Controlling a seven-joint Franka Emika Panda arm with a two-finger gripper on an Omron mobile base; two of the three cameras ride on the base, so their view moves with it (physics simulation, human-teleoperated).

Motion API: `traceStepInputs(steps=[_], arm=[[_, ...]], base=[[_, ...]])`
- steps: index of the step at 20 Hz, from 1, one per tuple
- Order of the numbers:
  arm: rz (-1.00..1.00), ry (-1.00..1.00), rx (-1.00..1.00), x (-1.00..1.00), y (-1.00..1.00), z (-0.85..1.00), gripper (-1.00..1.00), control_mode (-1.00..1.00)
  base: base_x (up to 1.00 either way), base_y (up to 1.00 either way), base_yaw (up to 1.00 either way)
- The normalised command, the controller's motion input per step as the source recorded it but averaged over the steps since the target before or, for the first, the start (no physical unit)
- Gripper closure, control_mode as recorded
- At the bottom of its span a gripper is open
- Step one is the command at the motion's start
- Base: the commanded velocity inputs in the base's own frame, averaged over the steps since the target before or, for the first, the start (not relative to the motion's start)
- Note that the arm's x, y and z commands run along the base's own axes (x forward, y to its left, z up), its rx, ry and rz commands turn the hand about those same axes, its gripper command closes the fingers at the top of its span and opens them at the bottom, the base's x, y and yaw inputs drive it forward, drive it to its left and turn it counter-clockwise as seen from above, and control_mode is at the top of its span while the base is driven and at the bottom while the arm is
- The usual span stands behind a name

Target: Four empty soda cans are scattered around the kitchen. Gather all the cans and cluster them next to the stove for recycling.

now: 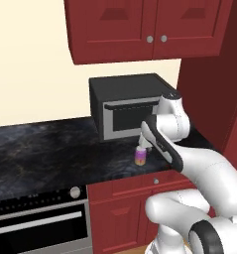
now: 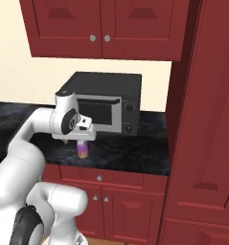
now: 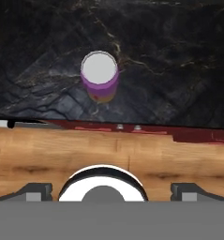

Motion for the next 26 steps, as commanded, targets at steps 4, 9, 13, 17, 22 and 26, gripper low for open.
traceStepInputs(steps=[4,9,13,17,22,26], arm=[[0.0,0.0,0.0,0.31,0.0,0.0,-1.0,-1.0],[0.0,0.0,0.0,0.29,0.0,0.0,-1.0,-1.0],[0.0,0.0,0.0,0.28,0.05,-0.08,-1.0,-1.0],[0.0,0.01,-0.02,0.27,0.19,-0.23,-1.0,-1.0],[0.0,0.01,-0.03,0.23,0.2,-0.26,-1.0,-1.0],[0.0,0.0,-0.01,0.28,0.08,-0.18,-1.0,-1.0]], base=[[0.0,0.0,0.0],[0.0,0.0,0.0],[0.0,0.0,0.0],[0.0,0.0,0.0],[0.0,0.0,0.0],[0.0,0.0,0.0]])
